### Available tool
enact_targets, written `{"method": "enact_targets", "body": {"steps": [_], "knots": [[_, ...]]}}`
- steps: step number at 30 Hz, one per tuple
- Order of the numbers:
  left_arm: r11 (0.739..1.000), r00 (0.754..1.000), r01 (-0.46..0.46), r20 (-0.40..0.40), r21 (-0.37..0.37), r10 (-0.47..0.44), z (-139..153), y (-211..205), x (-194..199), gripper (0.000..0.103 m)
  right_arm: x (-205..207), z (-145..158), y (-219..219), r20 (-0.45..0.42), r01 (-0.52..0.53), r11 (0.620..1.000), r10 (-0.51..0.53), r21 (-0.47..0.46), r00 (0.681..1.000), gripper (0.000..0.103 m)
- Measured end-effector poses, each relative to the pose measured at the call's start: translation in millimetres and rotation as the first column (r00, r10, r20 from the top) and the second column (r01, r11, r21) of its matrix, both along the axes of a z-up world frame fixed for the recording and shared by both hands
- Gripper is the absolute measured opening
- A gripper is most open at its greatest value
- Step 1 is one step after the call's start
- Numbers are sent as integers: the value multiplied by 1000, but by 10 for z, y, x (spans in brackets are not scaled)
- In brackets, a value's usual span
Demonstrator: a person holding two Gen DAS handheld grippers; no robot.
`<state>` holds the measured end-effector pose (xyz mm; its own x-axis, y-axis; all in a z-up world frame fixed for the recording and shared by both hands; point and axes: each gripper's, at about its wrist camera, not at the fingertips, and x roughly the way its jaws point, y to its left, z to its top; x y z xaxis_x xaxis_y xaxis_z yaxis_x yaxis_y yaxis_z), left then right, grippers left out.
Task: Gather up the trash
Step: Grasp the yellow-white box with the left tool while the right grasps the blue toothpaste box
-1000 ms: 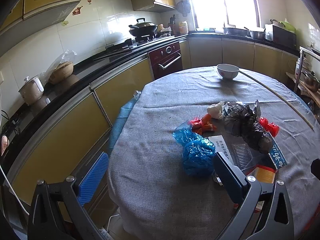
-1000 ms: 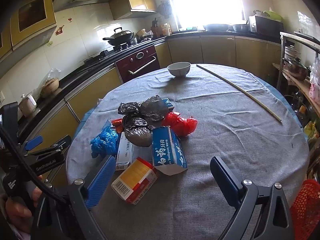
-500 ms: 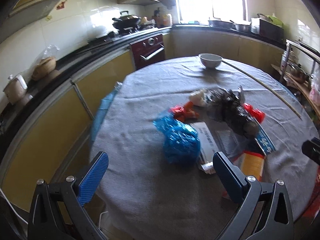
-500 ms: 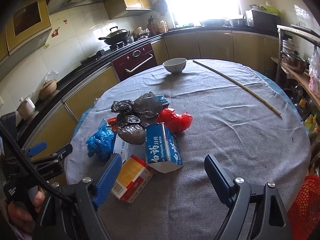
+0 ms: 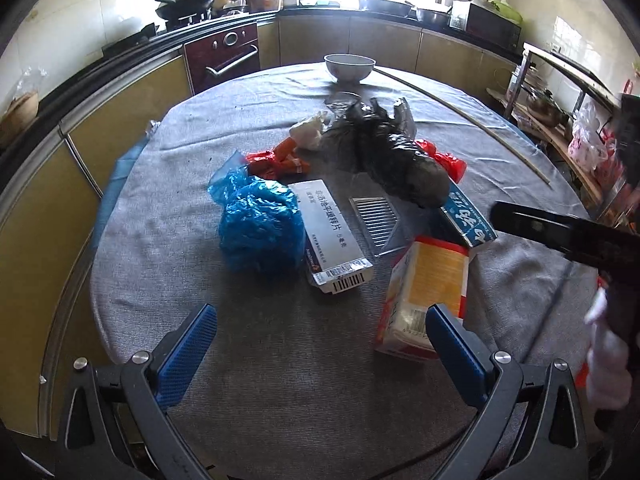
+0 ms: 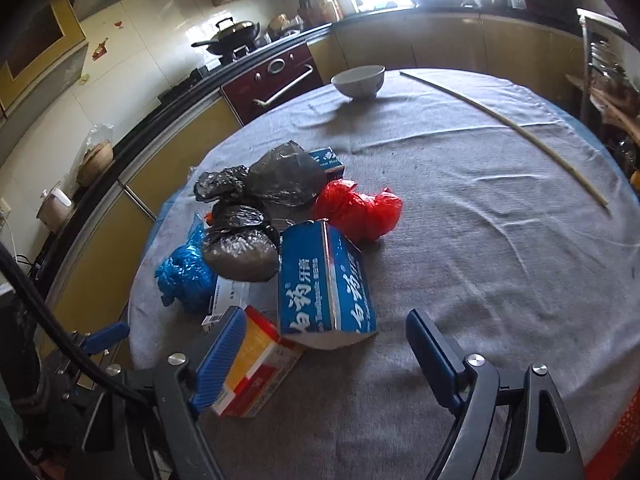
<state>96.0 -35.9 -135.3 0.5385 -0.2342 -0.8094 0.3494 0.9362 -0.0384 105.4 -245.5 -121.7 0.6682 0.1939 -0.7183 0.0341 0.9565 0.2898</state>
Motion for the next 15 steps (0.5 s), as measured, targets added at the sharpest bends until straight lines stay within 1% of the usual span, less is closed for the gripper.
{"method": "enact_targets", "body": {"steps": [1,4,6,7,9,11,13,15], "knots": [[1000,1000,0,-1,-9,0,0,23,9,103,77,-22,22,-16,-9,1000,8,-5,1000,78],[999,1000,9,-5,-35,-9,30,75,21,103,305,-97,122,-69,-38,999,36,-29,997,72],[998,1000,24,-10,-50,-25,40,97,57,102,435,-160,178,-108,-35,997,27,-65,994,72],[998,999,31,-15,-57,-32,44,103,72,102,492,-199,199,-129,-35,996,25,-77,991,69],[996,999,46,-26,-71,-48,47,113,104,99,593,-288,223,-170,-42,995,26,-92,985,62],[994,997,66,-41,-85,-70,39,112,136,91,640,-340,199,-187,-29,994,9,-105,982,57],[992,994,81,-59,-97,-87,27,107,170,90,620,-331,114,-179,-13,997,-1,-74,984,48],[989,992,94,-73,-113,-103,16,83,198,89,564,-323,-20,-173,4,1000,-8,-26,985,48]]}}
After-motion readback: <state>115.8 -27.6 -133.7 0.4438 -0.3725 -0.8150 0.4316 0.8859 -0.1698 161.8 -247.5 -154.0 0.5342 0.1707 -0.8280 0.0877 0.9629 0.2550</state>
